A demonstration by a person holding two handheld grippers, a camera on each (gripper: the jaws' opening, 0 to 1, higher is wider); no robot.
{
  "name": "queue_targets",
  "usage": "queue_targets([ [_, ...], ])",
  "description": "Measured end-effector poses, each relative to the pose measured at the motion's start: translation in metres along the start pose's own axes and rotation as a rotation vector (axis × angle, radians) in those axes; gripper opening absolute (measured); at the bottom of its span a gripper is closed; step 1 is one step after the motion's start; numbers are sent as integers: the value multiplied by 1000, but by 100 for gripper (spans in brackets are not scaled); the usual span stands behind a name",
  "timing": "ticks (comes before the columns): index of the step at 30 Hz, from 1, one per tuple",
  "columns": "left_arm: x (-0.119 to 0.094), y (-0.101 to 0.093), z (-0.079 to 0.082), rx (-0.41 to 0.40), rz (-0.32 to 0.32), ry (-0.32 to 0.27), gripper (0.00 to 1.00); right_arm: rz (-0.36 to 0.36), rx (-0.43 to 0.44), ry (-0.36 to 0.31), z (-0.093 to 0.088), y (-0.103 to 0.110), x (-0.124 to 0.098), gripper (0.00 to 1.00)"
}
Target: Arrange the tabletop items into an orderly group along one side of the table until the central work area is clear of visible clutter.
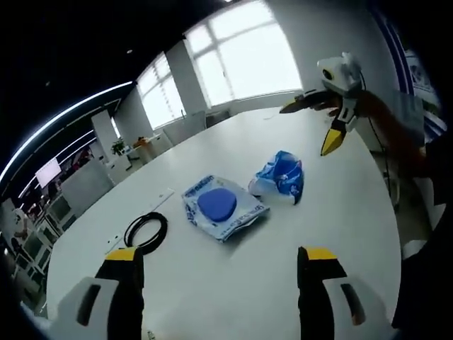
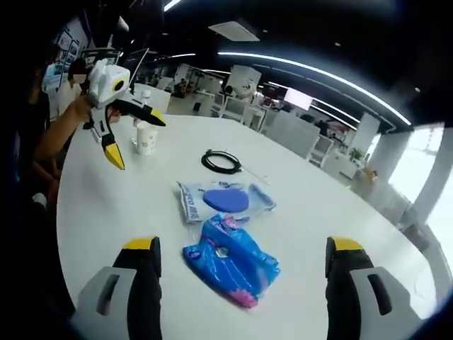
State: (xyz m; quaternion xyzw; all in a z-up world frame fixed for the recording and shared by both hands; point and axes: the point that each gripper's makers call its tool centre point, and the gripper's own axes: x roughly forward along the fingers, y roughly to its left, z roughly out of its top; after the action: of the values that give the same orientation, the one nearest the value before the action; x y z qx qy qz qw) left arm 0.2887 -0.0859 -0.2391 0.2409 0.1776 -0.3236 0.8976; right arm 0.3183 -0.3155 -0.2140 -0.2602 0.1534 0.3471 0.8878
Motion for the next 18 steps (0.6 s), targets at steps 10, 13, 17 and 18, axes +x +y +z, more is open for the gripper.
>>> queue_targets([
  [10, 19, -4, 1, -3, -3, 17, 84, -12, -31, 20, 9, -12, 13, 89],
  [13, 25, -8, 0, -5, -1, 25, 83, -15, -46, 27, 11, -16, 18, 89],
  [17, 32, -9, -2, -3, 6, 33, 82, -9, -80, 39, 14, -24, 28, 86],
  [18, 36, -8, -1, 0, 4, 37, 82, -11, -88, 44, 15, -26, 30, 85],
])
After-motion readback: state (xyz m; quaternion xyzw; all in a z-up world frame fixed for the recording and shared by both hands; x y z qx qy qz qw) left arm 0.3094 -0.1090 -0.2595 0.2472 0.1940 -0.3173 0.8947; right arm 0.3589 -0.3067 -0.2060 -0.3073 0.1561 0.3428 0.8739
